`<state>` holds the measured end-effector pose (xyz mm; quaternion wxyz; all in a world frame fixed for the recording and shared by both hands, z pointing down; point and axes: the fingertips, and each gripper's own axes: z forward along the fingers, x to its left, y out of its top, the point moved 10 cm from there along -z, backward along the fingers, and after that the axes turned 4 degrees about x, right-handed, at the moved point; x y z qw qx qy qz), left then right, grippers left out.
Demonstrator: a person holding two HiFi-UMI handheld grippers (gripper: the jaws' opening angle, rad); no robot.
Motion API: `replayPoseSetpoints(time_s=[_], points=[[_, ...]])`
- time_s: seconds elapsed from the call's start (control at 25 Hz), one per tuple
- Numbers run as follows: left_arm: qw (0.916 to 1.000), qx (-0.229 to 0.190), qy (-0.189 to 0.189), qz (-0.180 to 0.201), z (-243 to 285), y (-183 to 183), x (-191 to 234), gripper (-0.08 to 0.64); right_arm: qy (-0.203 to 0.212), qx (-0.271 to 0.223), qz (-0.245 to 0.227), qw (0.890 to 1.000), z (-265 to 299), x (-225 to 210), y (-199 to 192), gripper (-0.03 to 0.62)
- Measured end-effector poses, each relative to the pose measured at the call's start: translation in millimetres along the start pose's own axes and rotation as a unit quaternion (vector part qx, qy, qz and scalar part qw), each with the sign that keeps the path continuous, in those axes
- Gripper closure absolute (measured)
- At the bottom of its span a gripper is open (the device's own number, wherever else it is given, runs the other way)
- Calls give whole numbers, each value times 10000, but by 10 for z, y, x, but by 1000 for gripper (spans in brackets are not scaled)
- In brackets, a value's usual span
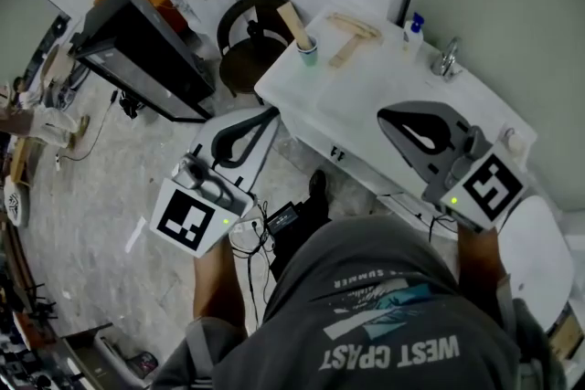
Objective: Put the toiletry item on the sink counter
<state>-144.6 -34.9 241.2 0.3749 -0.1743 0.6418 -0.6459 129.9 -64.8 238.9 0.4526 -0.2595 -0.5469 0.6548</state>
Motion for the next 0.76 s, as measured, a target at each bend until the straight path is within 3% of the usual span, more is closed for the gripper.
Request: replayPoseSetpoints(time_s=[0.76], points=[[9998,97,40,-163,-26,-74,-110,558,197,32,70,9998,14,30,-45,565]])
